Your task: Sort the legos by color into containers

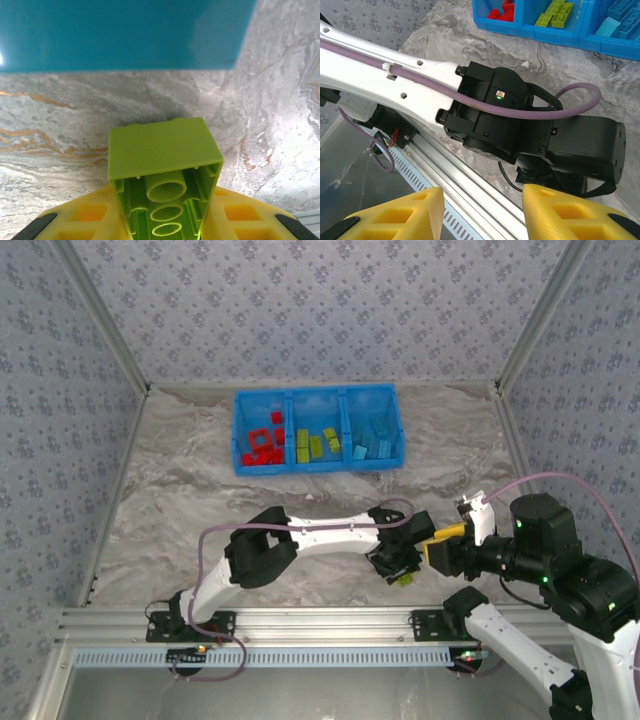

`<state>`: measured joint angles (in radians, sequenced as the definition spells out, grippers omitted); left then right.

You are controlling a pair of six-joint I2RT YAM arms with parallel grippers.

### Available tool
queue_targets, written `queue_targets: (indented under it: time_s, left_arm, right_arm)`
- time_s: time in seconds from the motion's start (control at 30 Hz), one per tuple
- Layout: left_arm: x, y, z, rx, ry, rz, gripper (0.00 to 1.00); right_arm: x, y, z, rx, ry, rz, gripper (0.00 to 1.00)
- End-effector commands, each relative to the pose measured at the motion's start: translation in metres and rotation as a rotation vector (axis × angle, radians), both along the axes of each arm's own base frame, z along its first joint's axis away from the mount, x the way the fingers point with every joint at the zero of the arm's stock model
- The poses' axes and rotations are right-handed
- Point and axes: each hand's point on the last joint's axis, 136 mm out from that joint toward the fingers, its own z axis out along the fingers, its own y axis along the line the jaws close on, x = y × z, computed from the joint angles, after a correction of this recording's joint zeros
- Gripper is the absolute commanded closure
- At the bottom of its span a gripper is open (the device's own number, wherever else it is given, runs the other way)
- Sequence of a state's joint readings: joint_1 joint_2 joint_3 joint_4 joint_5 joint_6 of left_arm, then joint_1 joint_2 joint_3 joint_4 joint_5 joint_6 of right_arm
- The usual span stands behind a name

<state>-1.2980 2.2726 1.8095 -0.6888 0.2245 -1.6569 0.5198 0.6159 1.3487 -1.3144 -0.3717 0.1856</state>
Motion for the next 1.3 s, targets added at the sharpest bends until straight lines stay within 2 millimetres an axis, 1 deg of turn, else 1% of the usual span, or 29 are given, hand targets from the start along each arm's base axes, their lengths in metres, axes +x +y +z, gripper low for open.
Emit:
queue_targets:
  time_s: [0.0,0.1,0.13,0.23,0.33,0.4,0.47,0.5,0.6,0.63,0.67,0.7,0.77,0.8,0.83,0.87,0.93,1.03,1.07,1.1,1.17,1.27]
  left_arm:
    - [0.005,-0.002,0.017,-0.022,-0.072,-0.033,0.68]
    - [0.018,0.0,0.043,-0.049,-0.162,-0.053,0.68]
    - [0.023,0.002,0.057,-0.057,-0.206,-0.057,0.68]
    - [0.042,0.016,0.095,-0.073,-0.321,-0.046,0.68]
    - [0.06,0.037,0.121,-0.089,-0.388,-0.004,0.69]
    - [0.075,0.054,0.138,-0.089,-0.444,0.019,0.69]
    - [0.097,0.076,0.157,-0.076,-0.526,0.023,0.69]
    - [0.107,0.086,0.163,-0.065,-0.547,0.025,0.69]
    - [0.146,0.12,0.178,-0.03,-0.602,0.014,0.69]
    - [0.163,0.129,0.182,-0.024,-0.632,0.001,0.68]
    - [0.179,0.139,0.183,-0.007,-0.654,-0.021,0.67]
    - [0.193,0.15,0.181,0.022,-0.657,-0.024,0.67]
    - [0.225,0.163,0.181,0.042,-0.708,-0.066,0.66]
    - [0.243,0.173,0.18,0.071,-0.723,-0.067,0.66]
    - [0.261,0.178,0.181,0.073,-0.747,-0.078,0.66]
    - [0.274,0.182,0.178,0.083,-0.756,-0.087,0.66]
    - [0.307,0.195,0.173,0.11,-0.777,-0.082,0.66]
    - [0.346,0.203,0.164,0.126,-0.825,-0.096,0.66]
    - [0.356,0.206,0.16,0.134,-0.828,-0.097,0.66]
    - [0.368,0.207,0.158,0.129,-0.832,-0.098,0.66]
    - [0.39,0.206,0.15,0.131,-0.841,-0.102,0.66]
    - [0.417,0.209,0.134,0.148,-0.848,-0.1,0.66]
  right_arm:
    - [-0.005,0.001,0.003,0.008,-0.019,0.029,0.53]
    - [-0.006,0.002,0.015,0.025,-0.049,0.044,0.53]
    - [-0.007,0.003,0.02,0.032,-0.062,0.049,0.53]
    - [-0.009,0.004,0.038,0.063,-0.113,0.061,0.53]
    - [-0.009,0.006,0.055,0.093,-0.145,0.07,0.52]
    - [-0.002,0.008,0.06,0.083,-0.156,0.064,0.52]
    - [0.008,0.011,0.06,0.073,-0.166,0.054,0.53]
    - [0.014,0.014,0.061,0.081,-0.178,0.055,0.53]
    - [0.04,0.032,0.063,0.116,-0.218,0.059,0.53]
    - [0.052,0.039,0.061,0.122,-0.222,0.061,0.53]
    - [0.064,0.047,0.058,0.119,-0.219,0.064,0.53]
    - [0.073,0.054,0.058,0.12,-0.233,0.065,0.54]
    - [0.09,0.07,0.056,0.084,-0.274,0.067,0.54]
    - [0.098,0.079,0.054,0.05,-0.308,0.067,0.53]
    - [0.105,0.09,0.051,0.013,-0.339,0.071,0.52]
    - [0.111,0.098,0.049,-0.014,-0.369,0.067,0.52]
    - [0.129,0.121,0.041,-0.072,-0.429,0.042,0.51]
    - [0.15,0.149,0.038,-0.098,-0.569,-0.034,0.48]
    - [0.153,0.157,0.031,-0.106,-0.599,-0.039,0.47]
    - [0.161,0.162,0.024,-0.129,-0.631,-0.082,0.47]
    - [0.174,0.172,0.016,-0.125,-0.654,-0.134,0.46]
    - [0.185,0.18,-0.003,-0.126,-0.641,-0.184,0.46]
